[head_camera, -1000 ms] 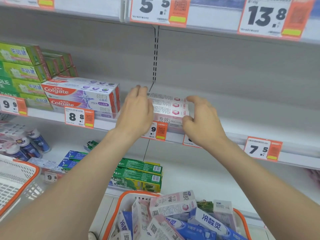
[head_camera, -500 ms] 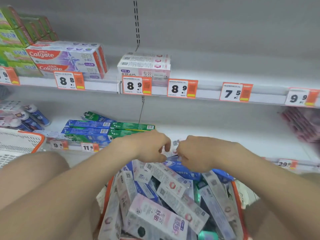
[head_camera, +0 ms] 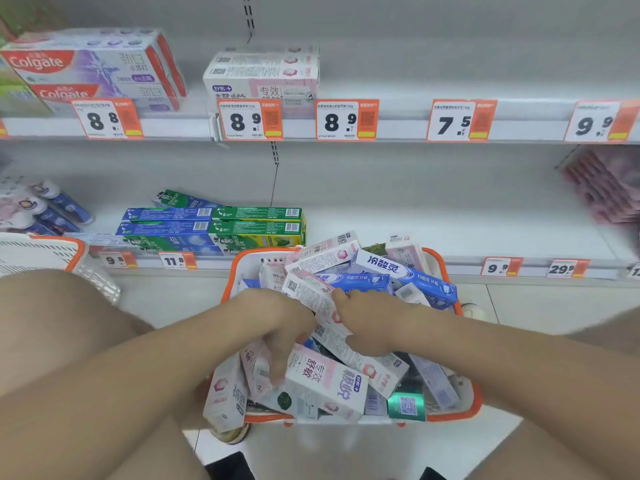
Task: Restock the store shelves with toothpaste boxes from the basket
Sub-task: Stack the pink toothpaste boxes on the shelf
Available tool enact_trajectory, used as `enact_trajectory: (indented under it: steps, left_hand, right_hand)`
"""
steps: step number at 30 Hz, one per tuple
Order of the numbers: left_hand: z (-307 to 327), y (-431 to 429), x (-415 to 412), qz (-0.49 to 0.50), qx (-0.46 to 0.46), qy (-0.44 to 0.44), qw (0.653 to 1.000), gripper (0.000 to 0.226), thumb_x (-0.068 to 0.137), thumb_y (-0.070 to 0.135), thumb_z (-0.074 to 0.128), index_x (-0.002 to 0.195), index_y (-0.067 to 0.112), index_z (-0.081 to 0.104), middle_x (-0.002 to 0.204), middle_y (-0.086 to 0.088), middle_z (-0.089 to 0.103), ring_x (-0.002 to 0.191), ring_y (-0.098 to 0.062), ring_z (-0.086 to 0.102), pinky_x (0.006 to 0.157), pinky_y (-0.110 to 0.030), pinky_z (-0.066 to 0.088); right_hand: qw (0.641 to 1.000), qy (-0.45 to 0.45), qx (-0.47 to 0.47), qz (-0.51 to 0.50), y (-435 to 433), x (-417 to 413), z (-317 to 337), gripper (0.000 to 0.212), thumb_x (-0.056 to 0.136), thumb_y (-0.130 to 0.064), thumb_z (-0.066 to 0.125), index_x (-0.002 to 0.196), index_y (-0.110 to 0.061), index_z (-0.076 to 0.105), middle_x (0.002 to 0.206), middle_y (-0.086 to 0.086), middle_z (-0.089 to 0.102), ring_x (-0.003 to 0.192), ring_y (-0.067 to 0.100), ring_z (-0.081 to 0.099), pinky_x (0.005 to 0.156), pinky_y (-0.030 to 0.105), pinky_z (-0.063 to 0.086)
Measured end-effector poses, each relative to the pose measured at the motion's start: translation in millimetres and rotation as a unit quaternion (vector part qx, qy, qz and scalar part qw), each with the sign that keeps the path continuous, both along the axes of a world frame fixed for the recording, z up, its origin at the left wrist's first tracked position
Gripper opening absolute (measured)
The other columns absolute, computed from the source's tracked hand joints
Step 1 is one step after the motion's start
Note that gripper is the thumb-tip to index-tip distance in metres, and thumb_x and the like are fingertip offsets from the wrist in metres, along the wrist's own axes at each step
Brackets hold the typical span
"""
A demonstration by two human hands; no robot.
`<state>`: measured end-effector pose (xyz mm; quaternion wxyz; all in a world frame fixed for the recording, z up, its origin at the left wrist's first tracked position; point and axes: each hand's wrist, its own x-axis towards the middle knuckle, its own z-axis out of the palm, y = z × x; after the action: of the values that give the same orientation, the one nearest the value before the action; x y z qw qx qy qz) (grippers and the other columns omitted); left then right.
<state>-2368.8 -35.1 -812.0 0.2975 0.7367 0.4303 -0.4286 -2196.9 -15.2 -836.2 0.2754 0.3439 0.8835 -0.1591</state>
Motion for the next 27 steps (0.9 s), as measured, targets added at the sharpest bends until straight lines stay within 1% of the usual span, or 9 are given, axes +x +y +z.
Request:
enact_trajectory:
  steps: [3,6,9,12,15,18,21,25,27]
  left_hand:
    - [-2.6,3.3,-14.2,0.057,0.002,-0.05,0.997,0.063,0.074,0.044,0.089,0.125,0.025,0.056,0.125,0.002,0.057,0.111,-0.027,0.064,0.09,-0.045,0.058]
    - [9.4,6.1,-25.2,0.087,0.039,-0.11,0.989,0.053,0.078,0.042,0.086,0.122,0.034,0.058,0.113,0.011,0.054,0.103,-0.016,0.058,0.082,-0.032,0.053]
    - [23.2,10.2,-36.1,0.123,0.087,-0.158,0.976,0.044,0.075,0.046,0.082,0.114,0.038,0.063,0.102,0.017,0.057,0.095,-0.013,0.058,0.08,-0.033,0.053]
    - [39.7,15.2,-51.1,0.183,0.109,-0.201,0.956,0.04,0.076,0.051,0.075,0.114,0.041,0.068,0.096,0.011,0.067,0.083,-0.01,0.068,0.08,-0.041,0.06]
    - [57.4,21.5,-63.4,0.253,0.129,-0.272,0.919,0.027,0.084,0.038,0.075,0.111,0.042,0.071,0.098,0.006,0.062,0.068,-0.011,0.073,0.068,-0.035,0.061]
    - [70.3,25.6,-71.0,0.293,0.164,-0.315,0.888,0.02,0.087,0.028,0.072,0.103,0.039,0.075,0.095,-0.001,0.064,0.064,-0.01,0.071,0.058,-0.029,0.058]
    - [81.1,28.5,-76.1,0.336,0.202,-0.364,0.845,0.015,0.092,0.024,0.062,0.1,0.023,0.075,0.1,-0.008,0.071,0.073,-0.023,0.075,0.058,-0.043,0.063]
    - [96.7,32.9,-79.3,0.412,0.273,-0.42,0.761,0.037,0.089,0.036,0.05,0.094,0.004,0.066,0.089,-0.017,0.065,0.066,-0.028,0.06,0.053,-0.046,0.052]
    - [100.9,35.6,-78.1,0.451,0.306,-0.446,0.71,0.038,0.091,0.039,0.052,0.093,0.002,0.06,0.078,-0.012,0.057,0.064,-0.021,0.048,0.054,-0.041,0.041]
  right_hand:
    - [0.998,0.043,0.0,-0.041,-1.7,0.5,-14.8,0.07,0.091,-0.04,0.075,0.134,-0.011,0.029,0.116,0.015,0.049,0.092,0.037,0.063,0.076,0.044,0.055]
    - [0.99,0.104,-0.014,-0.097,5.2,1.3,-17.5,0.083,0.071,-0.05,0.091,0.124,-0.02,0.035,0.111,0.009,0.05,0.095,0.03,0.06,0.074,0.041,0.053]
    - [0.986,0.127,0.005,-0.109,11.1,-5.6,-13.6,0.069,0.066,-0.054,0.087,0.109,-0.027,0.04,0.1,0.002,0.057,0.09,0.026,0.06,0.073,0.044,0.057]
    - [0.961,0.21,0.02,-0.181,29.7,-13.4,18.9,0.043,0.075,-0.056,0.073,0.102,-0.025,0.059,0.086,-0.002,0.067,0.078,0.019,0.065,0.06,0.033,0.052]
    - [0.905,0.316,0.012,-0.285,59.4,-10.9,59.4,0.028,0.081,-0.044,0.076,0.097,-0.023,0.069,0.078,-0.005,0.072,0.068,0.008,0.067,0.057,0.027,0.049]
    - [0.82,0.426,-0.032,-0.382,76.3,-4.4,87.3,0.033,0.084,-0.043,0.082,0.106,-0.024,0.064,0.094,-0.005,0.074,0.082,0.009,0.07,0.074,0.031,0.053]
    - [0.741,0.516,-0.035,-0.429,82.8,0.7,103.6,0.03,0.089,-0.043,0.08,0.103,-0.023,0.063,0.097,0.003,0.076,0.08,0.014,0.066,0.071,0.032,0.049]
    - [0.664,0.594,-0.061,-0.45,84.5,0.4,112.4,0.019,0.096,-0.037,0.074,0.107,-0.026,0.064,0.095,0.004,0.079,0.088,0.021,0.076,0.087,0.044,0.062]
    - [0.625,0.623,-0.102,-0.459,81.9,-1.0,114.7,0.025,0.098,-0.033,0.072,0.116,-0.018,0.063,0.1,0.01,0.079,0.096,0.028,0.077,0.092,0.05,0.062]
